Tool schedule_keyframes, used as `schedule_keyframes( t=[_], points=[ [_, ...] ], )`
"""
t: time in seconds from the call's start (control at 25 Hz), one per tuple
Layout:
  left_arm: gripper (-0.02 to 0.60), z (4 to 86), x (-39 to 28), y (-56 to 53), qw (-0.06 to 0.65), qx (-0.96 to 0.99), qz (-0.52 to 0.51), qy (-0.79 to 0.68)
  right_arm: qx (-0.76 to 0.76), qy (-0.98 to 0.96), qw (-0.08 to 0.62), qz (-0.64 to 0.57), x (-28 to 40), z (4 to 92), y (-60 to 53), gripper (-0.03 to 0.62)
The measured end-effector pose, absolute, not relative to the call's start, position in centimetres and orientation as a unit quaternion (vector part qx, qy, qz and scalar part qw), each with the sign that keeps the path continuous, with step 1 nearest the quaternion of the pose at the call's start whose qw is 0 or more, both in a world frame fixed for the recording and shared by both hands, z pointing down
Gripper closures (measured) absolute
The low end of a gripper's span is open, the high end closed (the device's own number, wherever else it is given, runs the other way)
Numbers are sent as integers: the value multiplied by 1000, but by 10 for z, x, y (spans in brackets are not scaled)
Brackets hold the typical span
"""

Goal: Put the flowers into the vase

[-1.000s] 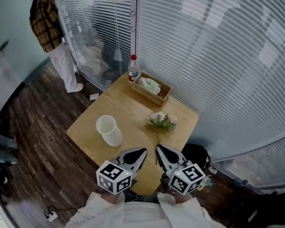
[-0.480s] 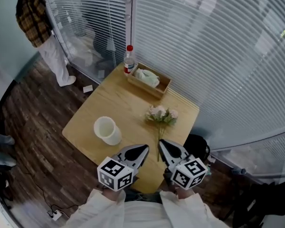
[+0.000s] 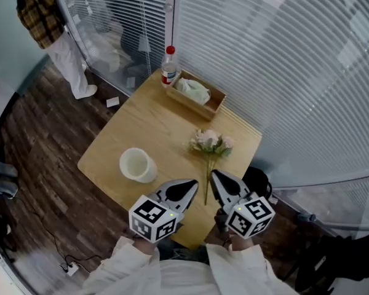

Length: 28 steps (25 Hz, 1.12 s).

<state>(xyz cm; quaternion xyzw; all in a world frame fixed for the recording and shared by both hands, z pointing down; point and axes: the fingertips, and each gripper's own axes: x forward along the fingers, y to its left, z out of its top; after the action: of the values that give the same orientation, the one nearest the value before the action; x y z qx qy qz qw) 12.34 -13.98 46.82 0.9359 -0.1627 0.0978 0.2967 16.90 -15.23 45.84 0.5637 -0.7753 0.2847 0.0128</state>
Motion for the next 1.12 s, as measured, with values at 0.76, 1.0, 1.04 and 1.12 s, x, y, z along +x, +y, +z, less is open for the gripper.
schedule_keyframes(
  t=[0.76,1.0,1.04,1.12],
  points=[
    [572,511,143,-155,334,921,117,-164,584,-739,57,332,209,528,-177,580],
    [572,524,142,-157,342,916,128,-163,588,-721,58,361,217,554,-176,544],
    [572,527,142,-158,345,915,130,-164,589,-719,58,365,219,558,-176,535],
    [572,533,143,-158,350,913,134,-163,589,-716,58,370,221,564,-177,507]
  ],
)
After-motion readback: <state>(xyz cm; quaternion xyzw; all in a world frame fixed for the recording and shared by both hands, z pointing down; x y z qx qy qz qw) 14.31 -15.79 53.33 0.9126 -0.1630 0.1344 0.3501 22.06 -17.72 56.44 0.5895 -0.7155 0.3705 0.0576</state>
